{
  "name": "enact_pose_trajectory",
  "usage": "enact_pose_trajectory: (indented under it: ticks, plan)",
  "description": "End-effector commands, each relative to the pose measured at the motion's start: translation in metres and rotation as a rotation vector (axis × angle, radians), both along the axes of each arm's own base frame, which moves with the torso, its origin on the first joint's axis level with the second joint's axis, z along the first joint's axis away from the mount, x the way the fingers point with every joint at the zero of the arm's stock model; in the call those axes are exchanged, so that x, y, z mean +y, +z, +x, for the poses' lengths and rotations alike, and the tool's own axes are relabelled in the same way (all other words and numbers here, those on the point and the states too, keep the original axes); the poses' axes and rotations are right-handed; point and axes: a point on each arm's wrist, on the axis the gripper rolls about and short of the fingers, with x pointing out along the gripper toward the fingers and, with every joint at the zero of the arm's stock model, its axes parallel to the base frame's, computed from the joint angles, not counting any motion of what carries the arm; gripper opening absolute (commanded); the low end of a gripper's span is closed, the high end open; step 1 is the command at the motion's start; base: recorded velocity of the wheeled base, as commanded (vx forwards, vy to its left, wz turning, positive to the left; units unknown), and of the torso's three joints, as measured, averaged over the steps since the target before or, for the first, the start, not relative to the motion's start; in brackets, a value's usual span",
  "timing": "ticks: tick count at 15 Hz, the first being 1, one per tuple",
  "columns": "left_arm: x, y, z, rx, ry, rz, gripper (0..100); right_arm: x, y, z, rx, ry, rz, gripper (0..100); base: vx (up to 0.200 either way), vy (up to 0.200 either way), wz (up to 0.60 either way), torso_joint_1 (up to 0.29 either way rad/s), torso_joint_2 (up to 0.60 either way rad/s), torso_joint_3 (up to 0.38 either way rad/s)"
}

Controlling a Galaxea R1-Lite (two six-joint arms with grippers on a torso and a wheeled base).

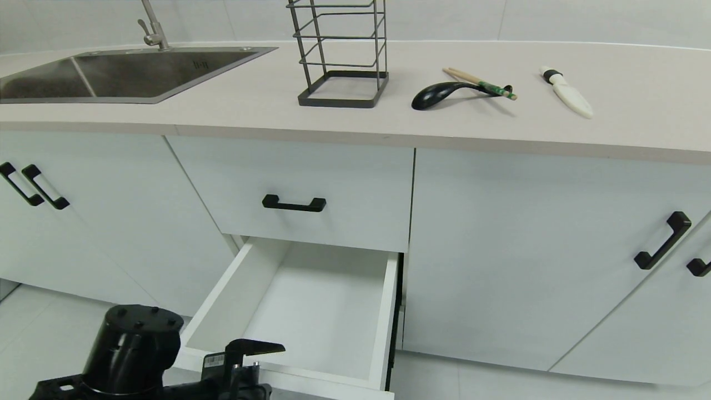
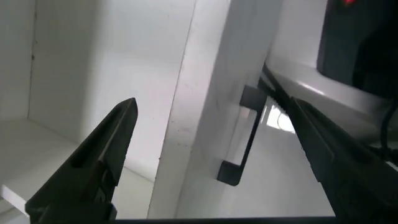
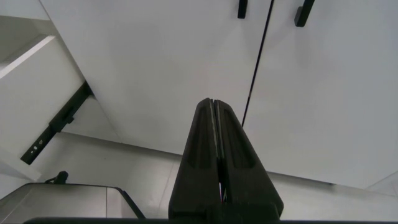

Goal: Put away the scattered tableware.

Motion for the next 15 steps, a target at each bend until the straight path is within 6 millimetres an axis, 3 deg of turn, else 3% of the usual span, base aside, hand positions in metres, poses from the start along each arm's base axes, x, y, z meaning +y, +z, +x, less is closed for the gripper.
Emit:
enact_pose_trajectory:
  ticks: [1,4,9,13,15]
  plan:
    - [-0.002,0.039,0.001,-0.081,-0.012,-0.157,100,0.000,0.000,0.000,0.000,0.001,-0.001,0,0.000,0.000,0.00,0.000,0.00,0.000]
    - [-0.005,0.084,0.013,0.051,0.000,-0.415,100,0.000,0.000,0.000,0.000,0.001,-0.001,0,0.000,0.000,0.00,0.000,0.00,0.000]
    - [0.018,0.093,0.012,0.353,0.303,-0.745,100,0.000,0.000,0.000,0.000,0.001,-0.001,0,0.000,0.000,0.00,0.000,0.00,0.000]
    - [0.038,0.066,-0.014,0.133,0.315,-0.907,100,0.000,0.000,0.000,0.002,0.001,-0.001,0,0.000,0.000,0.00,0.000,0.00,0.000]
    - [0.042,0.074,-0.023,-0.037,0.318,-0.974,100,0.000,0.000,0.000,0.000,0.001,-0.001,0,0.000,0.000,0.00,0.000,0.00,0.000]
